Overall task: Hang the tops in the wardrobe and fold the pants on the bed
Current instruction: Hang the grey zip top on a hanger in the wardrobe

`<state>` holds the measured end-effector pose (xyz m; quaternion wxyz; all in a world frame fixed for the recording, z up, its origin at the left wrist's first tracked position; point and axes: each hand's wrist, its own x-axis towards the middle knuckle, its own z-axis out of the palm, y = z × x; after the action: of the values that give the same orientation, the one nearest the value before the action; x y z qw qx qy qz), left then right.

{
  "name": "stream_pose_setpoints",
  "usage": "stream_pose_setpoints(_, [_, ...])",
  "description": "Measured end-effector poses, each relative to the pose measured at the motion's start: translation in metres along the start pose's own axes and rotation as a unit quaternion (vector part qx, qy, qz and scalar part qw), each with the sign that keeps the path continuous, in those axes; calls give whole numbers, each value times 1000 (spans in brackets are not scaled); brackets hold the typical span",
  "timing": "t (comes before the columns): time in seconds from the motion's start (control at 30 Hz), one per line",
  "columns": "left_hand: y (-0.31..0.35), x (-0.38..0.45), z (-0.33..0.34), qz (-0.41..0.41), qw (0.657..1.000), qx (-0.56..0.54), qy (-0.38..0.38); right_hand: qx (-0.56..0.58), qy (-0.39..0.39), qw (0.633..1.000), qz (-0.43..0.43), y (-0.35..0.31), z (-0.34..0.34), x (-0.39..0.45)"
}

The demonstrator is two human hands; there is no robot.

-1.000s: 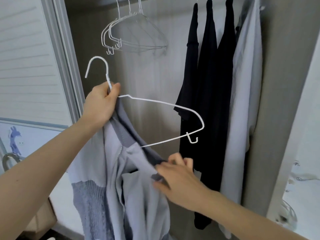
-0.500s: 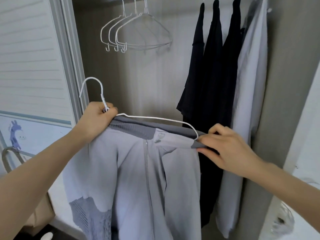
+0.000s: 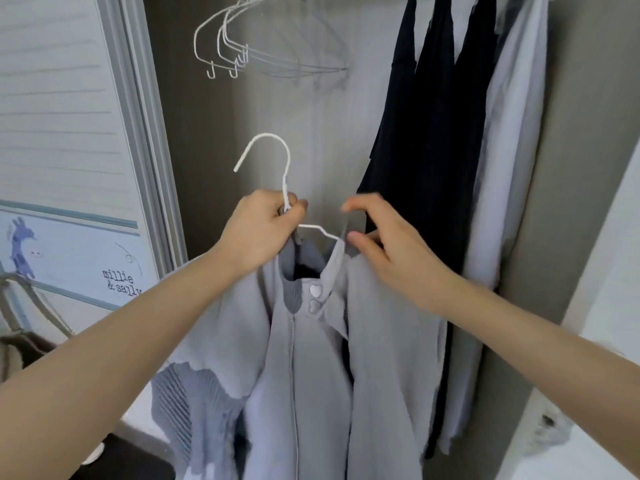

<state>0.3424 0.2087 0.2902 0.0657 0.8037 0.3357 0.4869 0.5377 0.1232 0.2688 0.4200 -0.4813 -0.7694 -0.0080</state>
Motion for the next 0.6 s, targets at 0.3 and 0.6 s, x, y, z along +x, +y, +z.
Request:
stream_pose_setpoints(0.3, [-20, -10, -20, -30, 999, -13, 36, 58, -116, 981, 142, 17, 0, -7])
stream_pose_setpoints(0.6, [-40, -21, -43, 37, 986, 53, -154, 130, 23, 974, 185, 3, -23, 14])
